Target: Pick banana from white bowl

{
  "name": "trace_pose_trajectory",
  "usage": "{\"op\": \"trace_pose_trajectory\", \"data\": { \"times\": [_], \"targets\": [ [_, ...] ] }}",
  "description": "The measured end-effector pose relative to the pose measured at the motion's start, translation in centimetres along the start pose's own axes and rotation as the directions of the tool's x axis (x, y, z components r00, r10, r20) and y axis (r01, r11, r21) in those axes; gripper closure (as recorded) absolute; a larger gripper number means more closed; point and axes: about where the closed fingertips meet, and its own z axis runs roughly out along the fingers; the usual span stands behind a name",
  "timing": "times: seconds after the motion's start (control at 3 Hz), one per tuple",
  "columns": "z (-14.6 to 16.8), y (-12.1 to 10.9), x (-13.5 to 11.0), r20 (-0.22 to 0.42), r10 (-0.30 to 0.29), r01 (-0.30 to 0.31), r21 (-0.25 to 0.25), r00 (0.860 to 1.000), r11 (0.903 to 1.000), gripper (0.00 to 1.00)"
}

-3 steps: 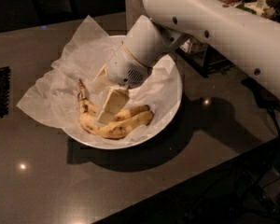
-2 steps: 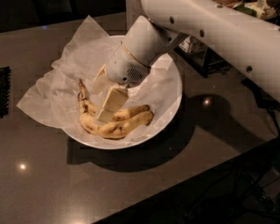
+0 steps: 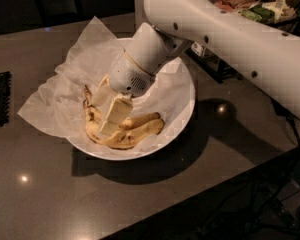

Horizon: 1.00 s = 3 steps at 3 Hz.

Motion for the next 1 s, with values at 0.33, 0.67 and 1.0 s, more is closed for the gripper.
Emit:
{"op": "trace_pose_trajectory", "data": {
  "times": [0.33, 0.67, 1.0],
  "targets": [
    [0.8, 0.1, -0.7, 0.001, -0.020, 0.020, -0.025, 1.000, 0.9995, 0.35],
    [1.2, 0.2, -1.8, -0.001, -0.052, 0.052, -0.037, 0.999, 0.9980, 0.34],
    [1.2, 0.9, -3.2, -0.004, -0.082, 0.081, -0.032, 0.997, 0.9962, 0.36]
  ]
}}
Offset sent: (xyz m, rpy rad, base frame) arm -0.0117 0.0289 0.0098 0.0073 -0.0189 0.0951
